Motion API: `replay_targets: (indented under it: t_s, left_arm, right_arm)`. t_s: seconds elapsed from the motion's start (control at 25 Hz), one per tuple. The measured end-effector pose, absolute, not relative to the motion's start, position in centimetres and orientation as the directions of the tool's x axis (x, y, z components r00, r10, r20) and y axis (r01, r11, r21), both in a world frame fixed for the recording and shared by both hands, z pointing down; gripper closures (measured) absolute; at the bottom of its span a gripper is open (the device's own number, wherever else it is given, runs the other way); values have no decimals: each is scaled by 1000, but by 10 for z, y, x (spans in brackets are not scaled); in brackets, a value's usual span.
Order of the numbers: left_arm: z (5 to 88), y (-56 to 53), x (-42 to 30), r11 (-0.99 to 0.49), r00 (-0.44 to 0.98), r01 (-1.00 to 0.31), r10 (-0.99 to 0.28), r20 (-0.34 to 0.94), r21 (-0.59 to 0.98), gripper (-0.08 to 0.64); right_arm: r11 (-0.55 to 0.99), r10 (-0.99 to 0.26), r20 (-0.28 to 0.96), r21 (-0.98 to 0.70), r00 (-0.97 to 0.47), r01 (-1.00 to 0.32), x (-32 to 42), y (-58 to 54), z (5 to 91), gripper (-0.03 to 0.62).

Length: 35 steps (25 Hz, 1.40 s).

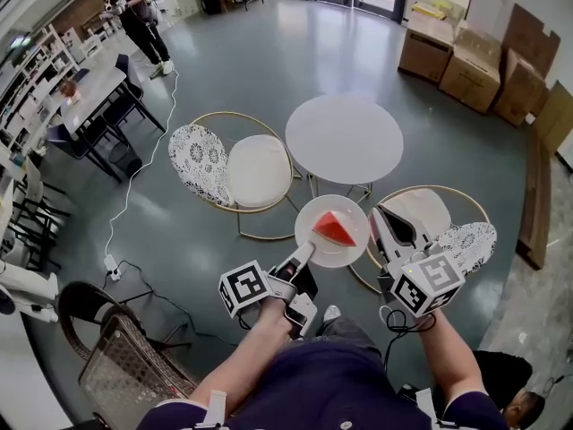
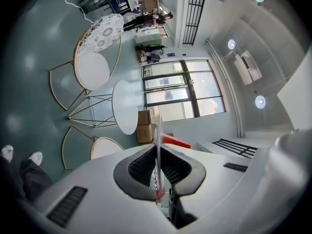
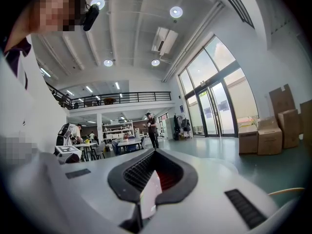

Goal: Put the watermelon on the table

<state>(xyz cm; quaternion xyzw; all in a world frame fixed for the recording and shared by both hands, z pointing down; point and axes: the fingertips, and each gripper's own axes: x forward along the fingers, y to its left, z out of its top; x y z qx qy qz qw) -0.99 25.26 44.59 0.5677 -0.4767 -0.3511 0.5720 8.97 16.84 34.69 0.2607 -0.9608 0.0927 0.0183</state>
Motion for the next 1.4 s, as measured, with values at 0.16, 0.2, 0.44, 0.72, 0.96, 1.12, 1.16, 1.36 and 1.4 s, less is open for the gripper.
replay_targets:
  t_s: [0.16,0.2,0.44,0.72,0.96,1.12,1.16,1.36,1.4]
  left_arm:
    - [443,223,-10,104,290,-138,-947,141,985,543]
    - [443,216,-9,106,285,-138,-948,142,985,543]
    - [439,181,-1,112,258,-135,-955,144,985,543]
    - [443,157,-6,120,246,-129,-958,149,984,543]
    - [453,128,-18,135,246,-124,-956,163,983,543]
    - [457,101,-27,135,268,-121,-950,163,983,543]
    - [460,95,-30,133,275,-123,-948,163,983,543]
    - [476,60,-56,132,305,-130,-938,166,983,543]
    - [479,52,-61,135,312,-128,-935,169,983,543]
  right_arm:
    - [852,-491,78,-168,-868,-497,90,137,344,588]
    - [852,-489,76,-170,-869,-495,92,128,344,588]
    - [863,-468,83,-171,-880,-476,99,92,343,588]
    - [860,-465,82,-194,-881,-472,96,64,352,588]
    - [852,-474,92,-203,-876,-482,87,34,360,588]
    - [840,-496,96,-200,-863,-505,80,11,360,588]
    - [837,-502,100,-197,-859,-511,77,5,361,588]
    - [819,-534,120,-174,-837,-547,54,-23,368,588]
    - [814,-541,126,-172,-832,-555,49,-30,370,588]
